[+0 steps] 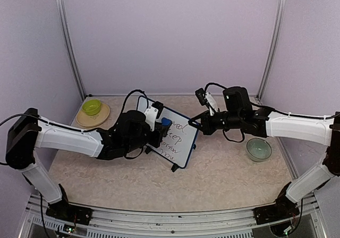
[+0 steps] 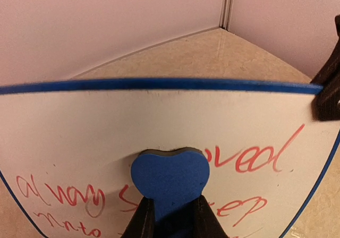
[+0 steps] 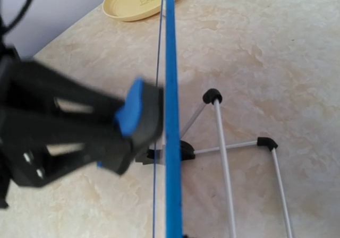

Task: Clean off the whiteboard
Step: Erase the center of the whiteboard.

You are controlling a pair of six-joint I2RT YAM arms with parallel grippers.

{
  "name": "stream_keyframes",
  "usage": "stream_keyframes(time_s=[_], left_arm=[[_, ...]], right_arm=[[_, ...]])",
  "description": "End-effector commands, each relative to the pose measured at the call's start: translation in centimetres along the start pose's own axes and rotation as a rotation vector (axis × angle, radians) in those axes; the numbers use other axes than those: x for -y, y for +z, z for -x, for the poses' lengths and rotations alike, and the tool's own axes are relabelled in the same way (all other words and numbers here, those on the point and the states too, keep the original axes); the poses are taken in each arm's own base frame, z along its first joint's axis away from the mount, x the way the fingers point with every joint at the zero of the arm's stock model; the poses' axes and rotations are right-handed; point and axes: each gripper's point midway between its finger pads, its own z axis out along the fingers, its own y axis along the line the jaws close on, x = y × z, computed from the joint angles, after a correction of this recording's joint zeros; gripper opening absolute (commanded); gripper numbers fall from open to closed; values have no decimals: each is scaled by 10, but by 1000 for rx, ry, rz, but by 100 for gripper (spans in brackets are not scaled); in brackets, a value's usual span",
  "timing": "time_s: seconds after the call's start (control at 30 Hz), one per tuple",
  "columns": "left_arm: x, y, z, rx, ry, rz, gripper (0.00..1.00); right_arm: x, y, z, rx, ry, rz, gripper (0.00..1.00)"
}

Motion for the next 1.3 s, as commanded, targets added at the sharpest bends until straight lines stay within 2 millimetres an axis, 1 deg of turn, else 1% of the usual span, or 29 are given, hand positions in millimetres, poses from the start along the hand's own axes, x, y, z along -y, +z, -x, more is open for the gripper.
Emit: stream_keyframes(time_s=[0.0, 0.07, 0.13, 0.2, 0.27, 0.37, 0.5, 0.57, 0.63, 0.73, 0.8, 0.87, 1.1, 1.27], left_arm=[[-4, 0, -58, -131, -6, 11, 17], [-5, -2, -66, -145, -15, 13, 17], [-5, -5, -68, -141, -22, 10, 17], [-7, -6, -65, -129, -22, 16, 17], [-8, -5, -57, -112, -11, 28, 17], [-8, -4, -33, -67, 6, 41, 17], [-2, 0, 7, 9, 20, 31, 18], [0, 2, 23, 36, 32, 32, 18], [-1, 4, 34, 54, 40, 43, 18], [-6, 6, 38, 62, 40, 64, 18], [-10, 7, 33, 52, 30, 69, 18], [-17, 8, 24, 32, 15, 84, 18], [-47, 7, -23, -57, -48, 120, 18], [-51, 2, -48, -104, -67, 125, 18]], right_arm=[[-48, 9, -40, -158, -50, 204, 0], [-48, 10, -41, -160, -50, 202, 0], [-47, 11, -43, -165, -49, 200, 0], [-47, 11, -45, -166, -49, 201, 0], [-46, 11, -47, -170, -47, 202, 0], [-47, 12, -48, -171, -45, 206, 0], [-47, 12, -48, -169, -45, 207, 0], [-46, 12, -48, -170, -44, 206, 0], [-47, 11, -49, -172, -43, 208, 0], [-47, 11, -51, -171, -42, 207, 0], [-46, 10, -52, -172, -40, 205, 0], [-46, 10, -52, -170, -40, 205, 0], [-47, 9, -53, -169, -41, 208, 0], [-47, 10, -52, -166, -40, 210, 0]])
